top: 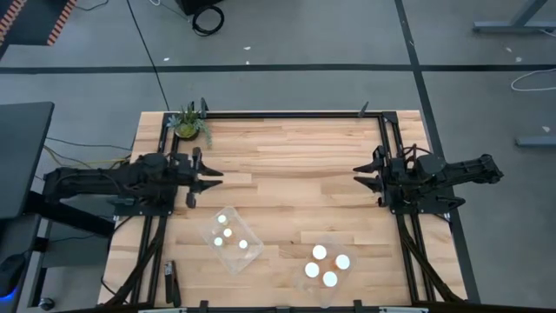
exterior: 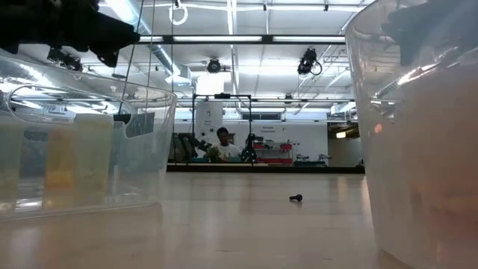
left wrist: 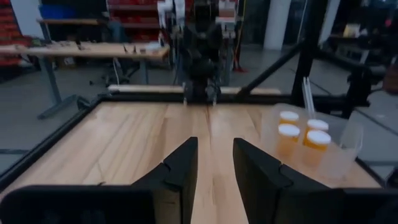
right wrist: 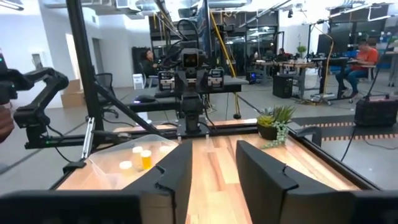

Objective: Pick and place medicine bottles into bin by pill shape (circle, oval)
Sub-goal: Return to Home Position

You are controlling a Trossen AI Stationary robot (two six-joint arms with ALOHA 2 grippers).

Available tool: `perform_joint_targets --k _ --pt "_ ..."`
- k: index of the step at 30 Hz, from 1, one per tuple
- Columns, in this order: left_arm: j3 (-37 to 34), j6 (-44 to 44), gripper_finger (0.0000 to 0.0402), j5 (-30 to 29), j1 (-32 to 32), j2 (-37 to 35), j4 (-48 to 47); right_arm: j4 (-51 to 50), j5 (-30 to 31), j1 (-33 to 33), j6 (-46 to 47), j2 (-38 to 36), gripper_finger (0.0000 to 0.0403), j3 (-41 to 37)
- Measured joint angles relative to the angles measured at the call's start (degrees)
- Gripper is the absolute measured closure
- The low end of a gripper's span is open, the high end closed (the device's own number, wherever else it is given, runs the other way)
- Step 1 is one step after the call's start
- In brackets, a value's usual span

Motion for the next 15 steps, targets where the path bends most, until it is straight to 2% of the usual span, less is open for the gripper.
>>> perform_joint_targets --k 5,11,15 --pt "-3.44 -1.46 0.0292 0.02 0.06 -7.01 -0.66 -0.52 0.21 0.00 3.42 0.00 0.0297 0.00" --pt "-7.00 -1.46 0.0292 0.31 -0.19 -13.93 -2.63 -7.35 -0.07 0.00 12.52 0.20 0.0314 0.00" --pt "-8.20 -0.16 0.0292 0.48 -0.79 -18.33 -5.35 -10.89 0.06 0.00 22.10 0.53 0.0314 0.00"
